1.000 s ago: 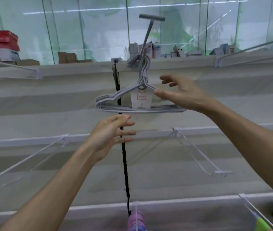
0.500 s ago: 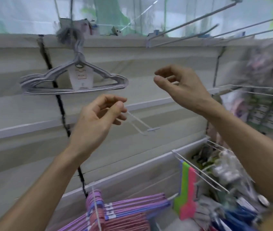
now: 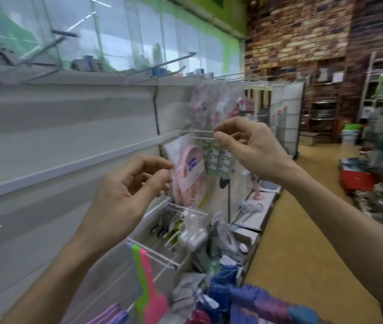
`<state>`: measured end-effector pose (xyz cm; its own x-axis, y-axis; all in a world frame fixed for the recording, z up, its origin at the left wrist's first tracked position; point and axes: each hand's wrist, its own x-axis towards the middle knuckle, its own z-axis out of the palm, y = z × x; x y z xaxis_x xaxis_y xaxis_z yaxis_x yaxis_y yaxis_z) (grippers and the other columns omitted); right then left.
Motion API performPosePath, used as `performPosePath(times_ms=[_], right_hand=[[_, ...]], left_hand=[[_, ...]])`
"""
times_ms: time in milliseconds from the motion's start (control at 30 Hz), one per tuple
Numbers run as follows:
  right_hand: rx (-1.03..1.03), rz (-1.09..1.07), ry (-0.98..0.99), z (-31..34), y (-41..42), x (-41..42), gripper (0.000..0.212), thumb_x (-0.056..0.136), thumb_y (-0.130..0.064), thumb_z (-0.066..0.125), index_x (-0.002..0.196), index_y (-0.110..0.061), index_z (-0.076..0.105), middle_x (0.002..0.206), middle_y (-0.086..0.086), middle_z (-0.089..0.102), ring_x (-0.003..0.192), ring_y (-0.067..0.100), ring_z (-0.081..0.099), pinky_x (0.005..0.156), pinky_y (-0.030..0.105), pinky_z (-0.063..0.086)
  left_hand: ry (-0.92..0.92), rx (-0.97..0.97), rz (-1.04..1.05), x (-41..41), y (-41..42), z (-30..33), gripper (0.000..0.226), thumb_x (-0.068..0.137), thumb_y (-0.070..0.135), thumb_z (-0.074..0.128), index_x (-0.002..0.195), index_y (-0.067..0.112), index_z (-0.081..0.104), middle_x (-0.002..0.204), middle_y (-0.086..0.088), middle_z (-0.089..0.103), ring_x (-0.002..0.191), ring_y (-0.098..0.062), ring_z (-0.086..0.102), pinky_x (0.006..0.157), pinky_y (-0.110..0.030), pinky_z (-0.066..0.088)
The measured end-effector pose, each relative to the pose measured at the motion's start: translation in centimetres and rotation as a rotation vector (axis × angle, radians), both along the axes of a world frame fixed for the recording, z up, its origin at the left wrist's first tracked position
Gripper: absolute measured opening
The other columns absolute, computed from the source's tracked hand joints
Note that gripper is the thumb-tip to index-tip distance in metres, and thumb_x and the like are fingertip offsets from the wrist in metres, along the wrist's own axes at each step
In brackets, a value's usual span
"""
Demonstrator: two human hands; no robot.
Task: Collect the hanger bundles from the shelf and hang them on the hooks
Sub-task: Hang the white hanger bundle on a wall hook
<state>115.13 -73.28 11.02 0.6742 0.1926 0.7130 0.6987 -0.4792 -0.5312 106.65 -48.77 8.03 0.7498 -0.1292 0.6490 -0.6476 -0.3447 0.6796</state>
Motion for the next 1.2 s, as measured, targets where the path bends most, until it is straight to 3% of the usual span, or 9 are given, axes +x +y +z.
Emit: performPosePath(times_ms=[167, 333, 433, 700, 967, 1200], right_hand=[[0.009, -0.101, 0.028, -0.9, -10.5, 0.3, 0.017, 0.096, -0.032, 0.063, 0.106, -0.019, 0.069, 0.094, -0.006, 0.070, 0.089, 0.014, 0.068, 0.083, 0.037, 0.057], [-0.019, -0.196, 0.038, -2.0, -18.6, 0.6, 0.017, 0.097, -0.031, 0.063, 0.106, -0.018, 0.069, 0.095, -0.008, 0.070, 0.088, 0.008, 0.066, 0.078, 0.027, 0.054], [-0.008, -0.249, 0.063, -2.8, -22.7, 0.9, 0.016, 0.097, -0.029, 0.062, 0.106, -0.018, 0.069, 0.095, -0.008, 0.070, 0.089, 0.009, 0.066, 0.079, 0.029, 0.056], [0.018, -0.419, 0.129, -6.3, -30.2, 3.5, 0.016, 0.097, -0.028, 0.063, 0.106, -0.017, 0.070, 0.095, -0.009, 0.069, 0.087, 0.006, 0.064, 0.076, 0.024, 0.053], [0.044, -0.601, 0.289, -13.6, -36.6, 8.9, 0.012, 0.096, -0.031, 0.063, 0.104, -0.024, 0.068, 0.094, -0.014, 0.068, 0.087, 0.004, 0.063, 0.075, 0.019, 0.051], [0.073, -0.727, 0.490, -22.7, -42.0, 14.1, 0.018, 0.097, -0.032, 0.061, 0.110, -0.021, 0.068, 0.100, -0.015, 0.067, 0.094, 0.001, 0.062, 0.078, 0.017, 0.050]], left_hand=[[0.028, -0.006, -0.119, 3.3, -9.7, -1.6, 0.019, 0.088, 0.029, 0.060, 0.102, 0.022, 0.070, 0.087, -0.002, 0.073, 0.082, -0.018, 0.071, 0.077, -0.032, 0.058], [0.056, 0.006, -0.224, 5.7, -17.8, -2.7, 0.018, 0.089, 0.028, 0.059, 0.103, 0.021, 0.069, 0.089, -0.001, 0.073, 0.083, -0.014, 0.070, 0.075, -0.021, 0.054], [0.093, 0.027, -0.269, 7.0, -21.6, -3.5, 0.018, 0.088, 0.033, 0.059, 0.103, 0.028, 0.069, 0.092, 0.001, 0.073, 0.085, -0.011, 0.071, 0.073, -0.020, 0.054], [0.087, 0.124, -0.372, 12.2, -29.1, -5.2, 0.021, 0.088, 0.037, 0.058, 0.105, 0.028, 0.068, 0.095, 0.009, 0.072, 0.090, -0.010, 0.071, 0.081, -0.037, 0.057], [0.192, 0.160, -0.490, 21.8, -36.2, -11.2, 0.013, 0.095, 0.024, 0.062, 0.106, 0.024, 0.068, 0.093, 0.005, 0.071, 0.087, -0.015, 0.069, 0.080, -0.040, 0.057], [0.395, 0.190, -0.576, 31.1, -42.3, -19.8, 0.011, 0.096, 0.025, 0.062, 0.106, 0.026, 0.068, 0.093, 0.002, 0.071, 0.086, -0.017, 0.070, 0.082, -0.050, 0.056]])
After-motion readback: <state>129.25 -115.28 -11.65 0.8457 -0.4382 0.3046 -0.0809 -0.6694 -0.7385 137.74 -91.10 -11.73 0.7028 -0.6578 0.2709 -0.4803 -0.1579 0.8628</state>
